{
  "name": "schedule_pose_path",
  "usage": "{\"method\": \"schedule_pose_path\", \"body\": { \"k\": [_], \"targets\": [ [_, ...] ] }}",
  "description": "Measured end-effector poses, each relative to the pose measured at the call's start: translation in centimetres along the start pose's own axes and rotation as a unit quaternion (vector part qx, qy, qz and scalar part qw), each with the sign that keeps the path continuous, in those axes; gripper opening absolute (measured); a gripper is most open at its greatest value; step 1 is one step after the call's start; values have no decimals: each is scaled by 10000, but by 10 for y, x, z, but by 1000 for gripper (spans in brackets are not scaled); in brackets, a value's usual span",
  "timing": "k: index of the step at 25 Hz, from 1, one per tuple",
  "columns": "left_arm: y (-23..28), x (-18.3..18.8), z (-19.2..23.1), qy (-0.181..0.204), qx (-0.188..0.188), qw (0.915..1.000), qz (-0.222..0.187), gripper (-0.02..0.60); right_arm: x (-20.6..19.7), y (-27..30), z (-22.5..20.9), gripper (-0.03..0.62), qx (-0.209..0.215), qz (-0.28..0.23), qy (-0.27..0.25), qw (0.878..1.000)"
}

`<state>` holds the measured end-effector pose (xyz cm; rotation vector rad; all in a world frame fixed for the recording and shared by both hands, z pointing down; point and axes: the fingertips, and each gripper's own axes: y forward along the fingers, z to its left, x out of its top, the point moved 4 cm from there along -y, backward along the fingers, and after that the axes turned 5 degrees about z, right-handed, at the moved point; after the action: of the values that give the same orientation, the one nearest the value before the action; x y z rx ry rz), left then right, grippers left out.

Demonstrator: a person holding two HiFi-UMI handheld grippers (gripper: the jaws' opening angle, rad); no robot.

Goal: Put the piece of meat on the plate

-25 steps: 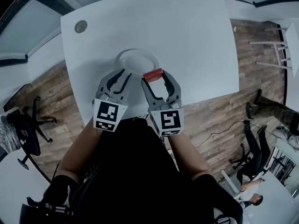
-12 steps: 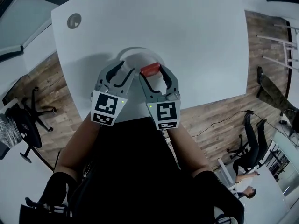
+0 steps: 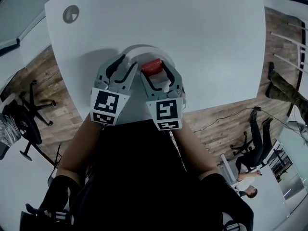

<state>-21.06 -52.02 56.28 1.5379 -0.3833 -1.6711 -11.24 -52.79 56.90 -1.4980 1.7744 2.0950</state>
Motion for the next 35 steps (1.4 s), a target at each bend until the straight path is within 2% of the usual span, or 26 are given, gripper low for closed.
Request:
{"method": "schedule_pose_path", "body": {
  "k": [7, 11, 12, 14, 15, 18, 21, 29, 35],
  "targets": [
    [-2, -1, 4, -52, 18, 10000, 14, 143, 7, 10, 2, 282, -40, 145, -102, 9998],
    [-13, 5, 2, -58, 118, 9998, -173, 143, 21, -11, 0, 282, -125, -285, -30, 9995],
    [-17, 7, 2, -61, 182, 9995, -234, 143, 26, -18, -1, 259, -211, -455, 8, 9987],
    [-27, 10, 3, -84, 347, 9986, -397, 143, 35, -32, -4, 43, -424, -813, 76, 9958],
    [-34, 12, 1, -96, 420, 9978, -508, 142, 38, -39, -4, 3, -436, -957, 120, 9944],
    [-57, 20, -11, -16, 644, 9936, -926, 140, 45, -61, 2, 3, -290, -1336, 242, 9903],
    [-86, 28, -29, 140, 983, 9850, -1412, 5, 48, -95, 11, 3, -354, -1745, 192, 9838],
    [-163, 22, -109, 426, 1041, 9666, -2301, 5, 27, -194, 46, 3, -519, -2724, -48, 9608],
    [-210, 26, -168, 711, 995, 9522, -2800, 5, 3, -268, 54, 2, -808, -3229, -36, 9430]
  ]
}}
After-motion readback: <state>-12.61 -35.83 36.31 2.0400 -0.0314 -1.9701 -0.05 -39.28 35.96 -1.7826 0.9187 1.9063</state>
